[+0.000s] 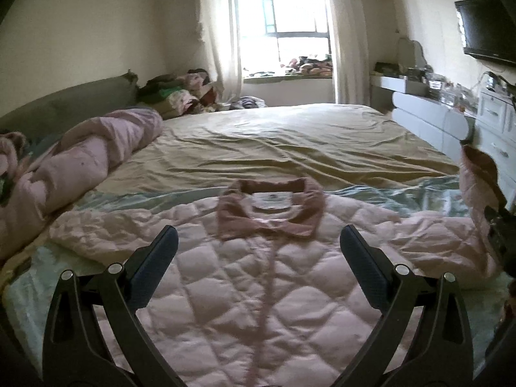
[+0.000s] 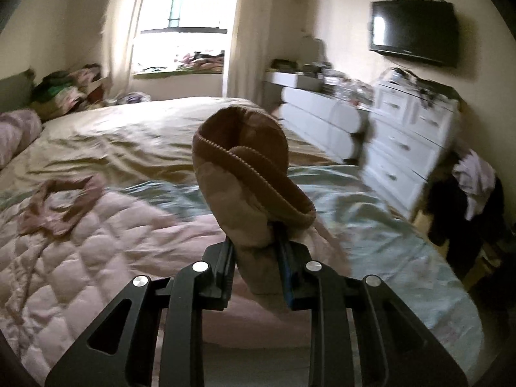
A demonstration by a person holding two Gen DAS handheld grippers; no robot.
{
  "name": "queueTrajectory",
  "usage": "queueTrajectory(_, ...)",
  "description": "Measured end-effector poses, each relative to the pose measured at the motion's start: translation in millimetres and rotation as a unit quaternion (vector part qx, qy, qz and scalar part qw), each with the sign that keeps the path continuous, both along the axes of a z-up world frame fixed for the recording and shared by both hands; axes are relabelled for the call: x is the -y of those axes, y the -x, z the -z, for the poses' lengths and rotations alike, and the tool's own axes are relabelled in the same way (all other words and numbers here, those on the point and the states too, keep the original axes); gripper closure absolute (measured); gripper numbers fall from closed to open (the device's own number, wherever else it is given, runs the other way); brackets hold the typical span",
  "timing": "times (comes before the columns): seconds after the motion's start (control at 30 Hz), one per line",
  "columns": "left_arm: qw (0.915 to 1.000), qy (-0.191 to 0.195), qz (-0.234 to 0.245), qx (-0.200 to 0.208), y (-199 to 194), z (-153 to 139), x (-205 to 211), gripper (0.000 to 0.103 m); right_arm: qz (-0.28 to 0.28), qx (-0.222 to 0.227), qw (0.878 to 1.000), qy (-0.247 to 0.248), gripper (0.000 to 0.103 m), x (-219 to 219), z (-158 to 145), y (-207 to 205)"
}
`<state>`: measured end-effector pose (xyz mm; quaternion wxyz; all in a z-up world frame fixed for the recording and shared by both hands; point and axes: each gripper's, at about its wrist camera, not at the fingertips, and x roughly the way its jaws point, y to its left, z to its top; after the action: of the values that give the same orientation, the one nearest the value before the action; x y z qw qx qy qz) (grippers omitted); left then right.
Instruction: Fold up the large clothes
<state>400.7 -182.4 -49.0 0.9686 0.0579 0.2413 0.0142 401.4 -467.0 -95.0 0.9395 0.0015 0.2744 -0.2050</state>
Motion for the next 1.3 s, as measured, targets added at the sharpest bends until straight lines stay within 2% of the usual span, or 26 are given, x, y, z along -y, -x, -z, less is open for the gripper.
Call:
queueTrajectory(0.23, 0.9998, -0.005, -0.021, -0.002, -10.2, 2.0, -43.2, 0.009, -0.056, -0.015, 0.998, -0.004, 0.081, -84.7, 8.1, -34.2)
queueTrajectory(0.57, 0.9986, 0.000, -0.052, -0.012, -25.8, 10.8, -91.6, 0.009, -0.118, -0.029, 0.992, -0.024, 0.081, -172.5, 22.1, -65.3)
queueTrajectory(0.63, 0.9982, 0.003, -0.059, -0.015, -28.2, 13.1, -100.1, 0.009, -0.129, -0.034, 0.991, -0.032, 0.084, -184.9, 25.3, -69.5)
queueTrajectory(0.7, 0.9979, 0.005, -0.063, -0.017, -29.9, 14.9, -108.1, 0.009, -0.146, -0.034, 0.988, -0.040, 0.100, -197.3, 27.0, -71.5)
queueTrajectory(0.73, 0.9977, 0.005, -0.066, -0.017, -30.2, 15.1, -111.8, 0.009, -0.160, -0.038, 0.985, -0.052, 0.103, -205.5, 28.0, -73.4)
queueTrajectory(0.83, 0.9973, 0.008, -0.071, -0.020, -31.7, 17.1, -120.0, 0.009, -0.165, -0.038, 0.985, -0.031, 0.103, -229.0, 28.6, -76.1)
queueTrajectory(0.87, 0.9973, 0.011, -0.070, -0.019, -31.7, 17.7, -121.3, 0.009, -0.167, -0.036, 0.985, -0.034, 0.101, -230.1, 26.7, -74.7)
queueTrajectory(0.9, 0.9974, 0.015, -0.069, -0.017, -32.0, 18.1, -122.4, 0.009, -0.168, -0.034, 0.985, -0.038, 0.094, -229.5, 24.8, -73.1)
queueTrajectory(0.93, 0.9975, 0.016, -0.068, -0.015, -33.0, 18.8, -121.7, 0.009, -0.166, -0.028, 0.985, -0.039, 0.067, -226.8, 21.4, -69.8)
queueTrajectory(0.97, 0.9976, 0.014, -0.065, -0.015, -34.2, 19.5, -120.4, 0.009, -0.159, -0.017, 0.987, -0.033, 0.031, -220.8, 16.3, -65.1)
queueTrajectory(1.0, 0.9980, 0.011, -0.061, -0.015, -35.9, 20.8, -116.2, 0.009, -0.147, -0.002, 0.989, -0.027, 0.024, -213.2, 8.9, -58.9)
queueTrajectory(1.07, 0.9986, 0.011, -0.050, -0.015, -37.8, 24.0, -106.6, 0.009, -0.139, 0.031, 0.990, -0.021, 0.021, -190.7, -8.7, -43.1)
queueTrajectory(1.2, 0.9986, 0.029, -0.030, -0.032, -47.7, 32.8, -85.1, 0.009, -0.102, 0.051, 0.993, 0.007, 0.017, -142.4, -32.9, -15.7)
queueTrajectory(1.3, 0.9980, 0.049, -0.021, -0.034, -52.9, 41.4, -64.9, 0.009, -0.073, 0.064, 0.995, 0.002, 0.016, -101.8, -41.7, 7.1)
